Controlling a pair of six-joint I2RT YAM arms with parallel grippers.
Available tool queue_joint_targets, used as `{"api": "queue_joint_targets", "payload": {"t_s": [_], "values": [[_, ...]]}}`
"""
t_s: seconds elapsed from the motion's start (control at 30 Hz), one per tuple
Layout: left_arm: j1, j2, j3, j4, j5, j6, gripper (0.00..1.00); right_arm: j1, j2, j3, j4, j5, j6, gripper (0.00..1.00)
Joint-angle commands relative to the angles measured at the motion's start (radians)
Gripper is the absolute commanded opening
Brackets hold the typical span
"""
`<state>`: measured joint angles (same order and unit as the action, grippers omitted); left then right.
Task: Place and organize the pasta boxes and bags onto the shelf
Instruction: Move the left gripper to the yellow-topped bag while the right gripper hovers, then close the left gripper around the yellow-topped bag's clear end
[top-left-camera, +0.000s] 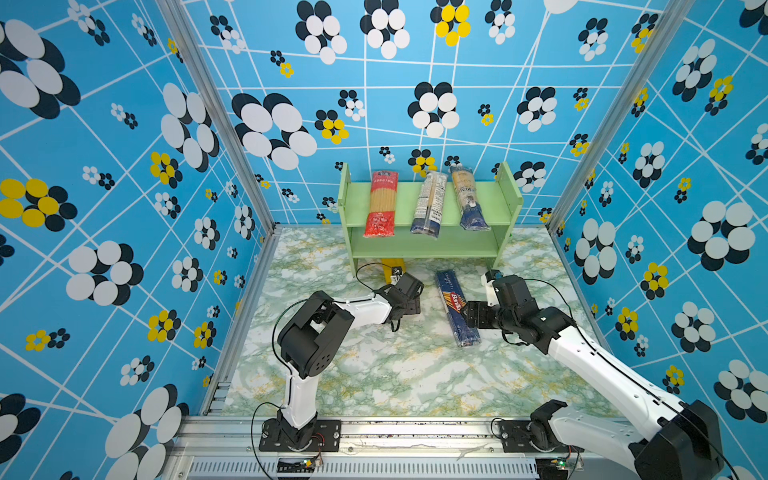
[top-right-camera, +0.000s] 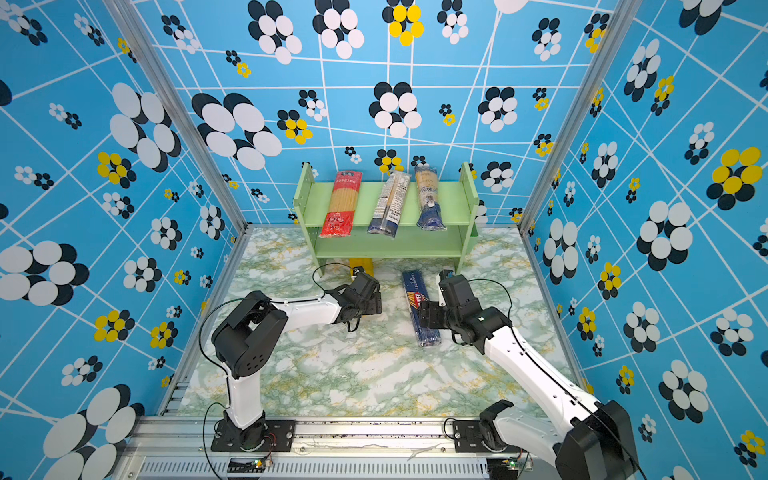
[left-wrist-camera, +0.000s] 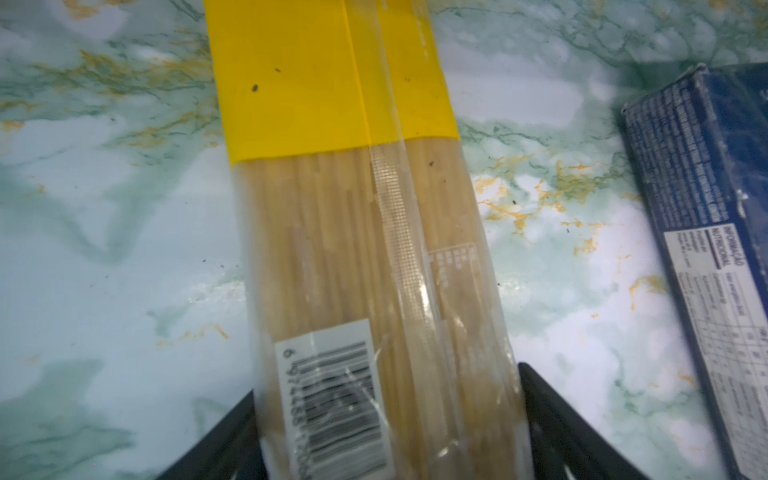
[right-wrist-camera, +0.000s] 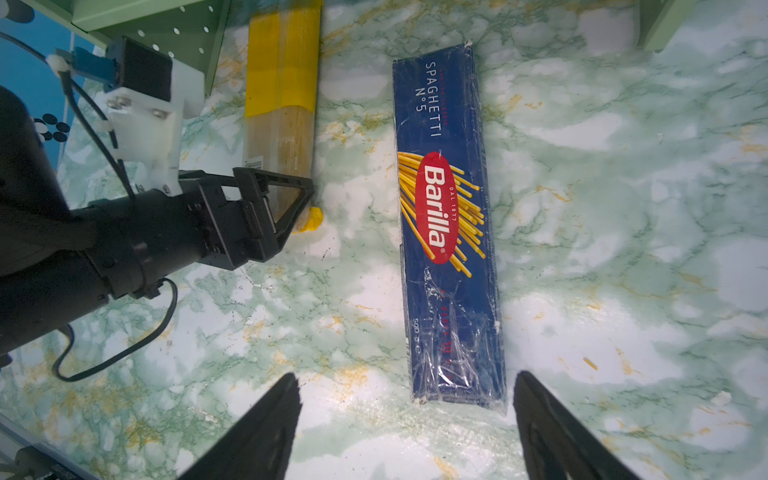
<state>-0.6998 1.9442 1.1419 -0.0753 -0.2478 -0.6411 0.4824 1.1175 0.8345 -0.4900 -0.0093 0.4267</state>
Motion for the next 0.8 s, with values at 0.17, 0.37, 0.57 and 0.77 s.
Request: {"api": "queue_joint_targets", "payload": {"t_s": [0.17, 0.37, 0.57, 0.77], "values": [[0.051, -0.082, -0.138, -0.018, 0.026, 0.055, 0.80, 0.005, 0.020, 0.015, -0.001, 0.009, -0.018, 0.83], [0.051, -0.088, -0.138, -0.023, 0.053, 0.086, 0.97, 0.006, 0.027, 0.017, 0.007, 0.003, -0.014, 0.83], [0.045, -0.045, -0.102, 0.003, 0.071, 0.063, 0.98, 0.005, 0.019, 0.016, 0.002, 0.006, -0.011, 0.83], [0.045, -0.040, -0.136, 0.044, 0.065, 0.037, 0.81, 0.005, 0.005, 0.017, -0.010, 0.015, -0.010, 0.83]]}}
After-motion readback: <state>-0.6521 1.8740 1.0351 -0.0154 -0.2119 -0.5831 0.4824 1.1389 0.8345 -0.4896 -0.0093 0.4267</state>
